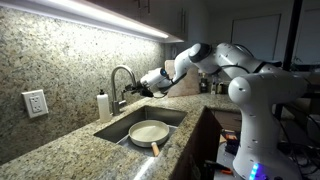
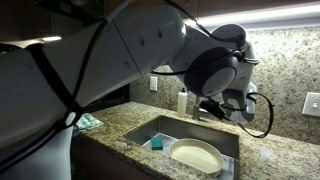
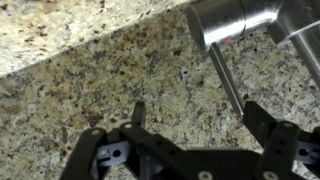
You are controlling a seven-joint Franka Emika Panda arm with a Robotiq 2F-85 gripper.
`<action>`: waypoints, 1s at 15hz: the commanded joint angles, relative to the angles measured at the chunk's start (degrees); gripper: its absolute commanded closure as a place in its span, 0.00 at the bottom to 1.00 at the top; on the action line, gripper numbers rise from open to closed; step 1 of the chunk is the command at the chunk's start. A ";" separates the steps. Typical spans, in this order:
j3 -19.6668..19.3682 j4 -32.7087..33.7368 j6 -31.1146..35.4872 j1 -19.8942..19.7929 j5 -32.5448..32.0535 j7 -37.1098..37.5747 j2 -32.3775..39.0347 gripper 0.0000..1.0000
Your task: Turn the faucet to the right then open and close the tap and turn the faucet to the left,pick up the sponge and scrub the pan
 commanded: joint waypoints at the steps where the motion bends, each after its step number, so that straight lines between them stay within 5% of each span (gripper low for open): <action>1: -0.42 -2.07 0.00 -0.09 -0.11 1.02 2.42 0.00; 15: -1.13 0.72 -0.06 2.27 0.23 1.05 1.58 0.00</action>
